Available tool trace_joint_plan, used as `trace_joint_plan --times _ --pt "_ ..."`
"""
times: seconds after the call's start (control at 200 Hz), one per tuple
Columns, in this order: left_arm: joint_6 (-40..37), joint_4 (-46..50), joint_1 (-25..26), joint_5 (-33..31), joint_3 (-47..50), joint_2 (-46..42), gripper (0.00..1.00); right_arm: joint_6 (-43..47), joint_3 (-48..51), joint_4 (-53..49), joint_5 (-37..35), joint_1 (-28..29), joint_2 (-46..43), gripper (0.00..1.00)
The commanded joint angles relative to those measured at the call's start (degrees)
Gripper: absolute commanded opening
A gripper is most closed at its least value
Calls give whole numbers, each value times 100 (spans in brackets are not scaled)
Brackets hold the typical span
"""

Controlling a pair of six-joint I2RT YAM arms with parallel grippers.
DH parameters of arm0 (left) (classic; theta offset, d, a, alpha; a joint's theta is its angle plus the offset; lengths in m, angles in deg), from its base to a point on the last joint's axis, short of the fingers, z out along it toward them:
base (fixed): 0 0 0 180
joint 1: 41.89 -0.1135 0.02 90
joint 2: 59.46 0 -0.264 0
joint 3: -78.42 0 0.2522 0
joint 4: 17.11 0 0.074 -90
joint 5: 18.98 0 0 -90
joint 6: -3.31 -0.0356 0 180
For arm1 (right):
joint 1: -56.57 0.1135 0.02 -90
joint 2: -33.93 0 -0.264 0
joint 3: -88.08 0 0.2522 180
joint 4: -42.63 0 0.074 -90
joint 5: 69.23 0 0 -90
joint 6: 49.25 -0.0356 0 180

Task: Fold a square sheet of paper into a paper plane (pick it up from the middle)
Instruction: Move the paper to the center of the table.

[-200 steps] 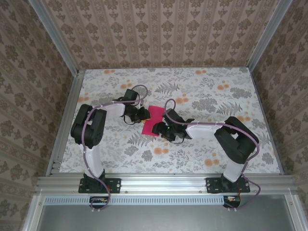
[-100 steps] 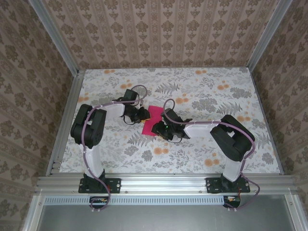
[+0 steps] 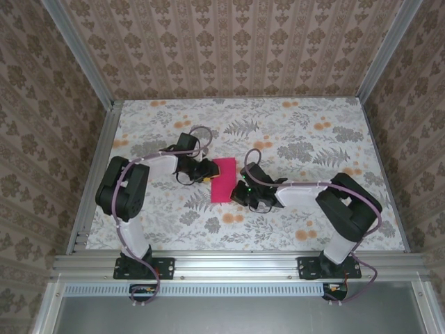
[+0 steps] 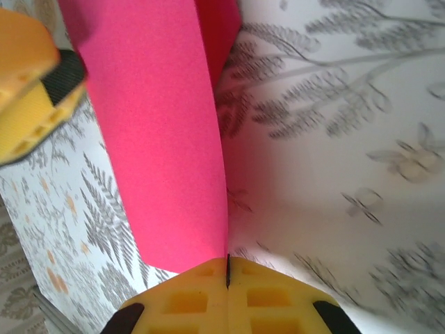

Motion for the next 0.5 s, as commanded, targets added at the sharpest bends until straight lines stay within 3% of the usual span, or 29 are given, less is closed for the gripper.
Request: trace_joint_plan --times 0.0,0.215,0.495 --pt "-135 -12 277 290 -32 -285 39 308 293 -554 247 -23 -497 3" --pt "-116 -26 561 169 -260 -101 39 555 556 -1164 169 -40 -1117 3" --pt "-145 88 615 -93 -316 313 34 484 675 -1132 147 -67 -1145 6"
